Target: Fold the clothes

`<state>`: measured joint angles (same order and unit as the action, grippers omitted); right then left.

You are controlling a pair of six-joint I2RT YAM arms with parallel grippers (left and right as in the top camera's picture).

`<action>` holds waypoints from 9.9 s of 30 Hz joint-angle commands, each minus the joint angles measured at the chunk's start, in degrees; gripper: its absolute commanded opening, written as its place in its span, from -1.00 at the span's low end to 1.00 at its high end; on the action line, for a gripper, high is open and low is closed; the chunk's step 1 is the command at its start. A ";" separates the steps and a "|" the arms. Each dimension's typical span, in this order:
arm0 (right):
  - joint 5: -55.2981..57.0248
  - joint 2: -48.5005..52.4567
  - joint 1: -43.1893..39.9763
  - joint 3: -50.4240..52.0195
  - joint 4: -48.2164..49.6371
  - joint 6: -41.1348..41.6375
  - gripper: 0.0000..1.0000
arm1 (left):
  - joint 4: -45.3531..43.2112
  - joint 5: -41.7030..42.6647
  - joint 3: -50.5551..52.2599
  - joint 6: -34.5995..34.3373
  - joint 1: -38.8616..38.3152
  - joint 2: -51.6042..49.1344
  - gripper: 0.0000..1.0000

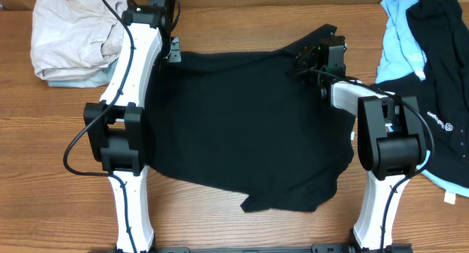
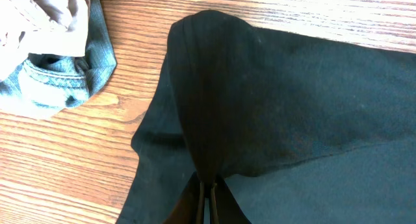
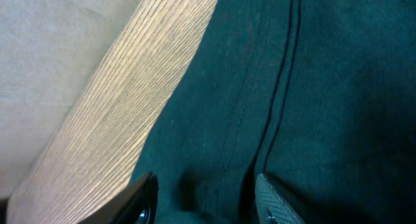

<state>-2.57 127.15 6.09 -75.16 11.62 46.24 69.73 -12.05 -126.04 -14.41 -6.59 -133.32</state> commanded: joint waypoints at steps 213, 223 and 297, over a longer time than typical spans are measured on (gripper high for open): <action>-8.24 -17.75 -16.98 -13.07 -84.67 -33.33 0.69 | 23.08 10.80 -2.64 10.82 3.93 17.94 0.47; -10.03 -16.98 -9.53 -11.54 -63.71 -37.00 0.55 | 9.35 10.82 -2.60 10.10 0.83 13.46 -0.22; -7.76 -11.28 -8.52 -22.14 -78.60 -34.75 -0.92 | -30.42 8.63 36.26 9.07 1.07 7.93 -0.92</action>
<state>-10.13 116.31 -4.91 -100.31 -69.93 11.33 40.45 -3.22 -90.70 -4.93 -5.91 -124.81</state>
